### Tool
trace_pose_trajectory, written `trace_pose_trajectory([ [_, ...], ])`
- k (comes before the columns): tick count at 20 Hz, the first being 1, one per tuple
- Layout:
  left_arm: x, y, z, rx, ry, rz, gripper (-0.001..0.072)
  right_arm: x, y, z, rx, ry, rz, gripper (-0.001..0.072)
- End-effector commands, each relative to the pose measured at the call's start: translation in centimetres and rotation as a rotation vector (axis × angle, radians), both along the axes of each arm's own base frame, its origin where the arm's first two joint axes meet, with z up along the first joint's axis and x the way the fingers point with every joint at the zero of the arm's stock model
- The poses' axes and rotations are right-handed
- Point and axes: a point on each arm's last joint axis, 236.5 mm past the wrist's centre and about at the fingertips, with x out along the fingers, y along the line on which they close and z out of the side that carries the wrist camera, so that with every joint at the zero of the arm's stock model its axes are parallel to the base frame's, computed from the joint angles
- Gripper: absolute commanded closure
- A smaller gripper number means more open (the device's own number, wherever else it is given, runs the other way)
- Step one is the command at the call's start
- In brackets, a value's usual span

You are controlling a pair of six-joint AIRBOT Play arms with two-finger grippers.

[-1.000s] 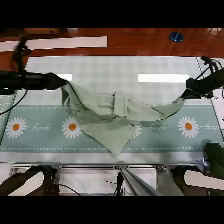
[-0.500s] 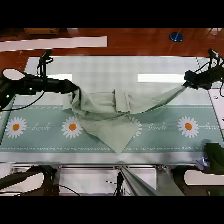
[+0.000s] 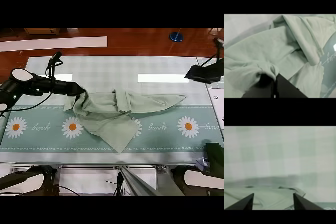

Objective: Fold the shirts.

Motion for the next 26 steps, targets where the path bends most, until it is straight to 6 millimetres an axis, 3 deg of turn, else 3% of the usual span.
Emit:
trace_pose_trajectory([
  [1, -0.2, -0.3, 0.0, 0.0, 0.001, -0.012, 0.0678, -0.6, 4.4, 7.5, 0.114, -0.155, 0.106, 0.0143],
  [2, -0.2, -0.3, 0.0, 0.0, 0.001, -0.012, 0.0678, -0.8, 6.3, 8.5, 0.179, -0.171, 0.133, 0.0143],
  [3, -0.2, -0.3, 0.0, 0.001, 0.001, -0.012, 0.0678, -1.2, 7.6, 8.2, 0.198, -0.149, 0.166, 0.0143],
  [5, -0.2, -0.3, -0.1, 0.001, 0.001, -0.012, 0.0677, -2.1, 11.0, 6.2, 0.212, -0.06, 0.264, 0.0142],
  [9, -0.2, -0.3, 0.0, 0.004, -0.006, -0.019, 0.0677, -2.9, 18.5, 0.1, 0.224, 0.108, 0.473, 0.0143],
  [13, -1.4, -0.6, -0.2, 0.012, -0.003, -0.09, 0.0677, -5.3, 23.0, -5.6, 0.305, 0.314, 0.582, 0.0143],
  [17, -1.9, -0.7, -0.2, 0.01, 0.006, -0.105, 0.0677, -7.1, 24.9, -6.9, 0.425, 0.439, 0.593, 0.0143],
  [22, -1.9, -0.7, -0.2, 0.022, -0.027, -0.136, 0.0677, -8.0, 24.3, -7.7, 0.384, 0.503, 0.565, 0.0143],
  [26, -1.9, -0.7, -0.2, 0.022, -0.027, -0.136, 0.0677, -10.3, 25.1, -9.4, 0.38, 0.58, 0.581, 0.0143],
])
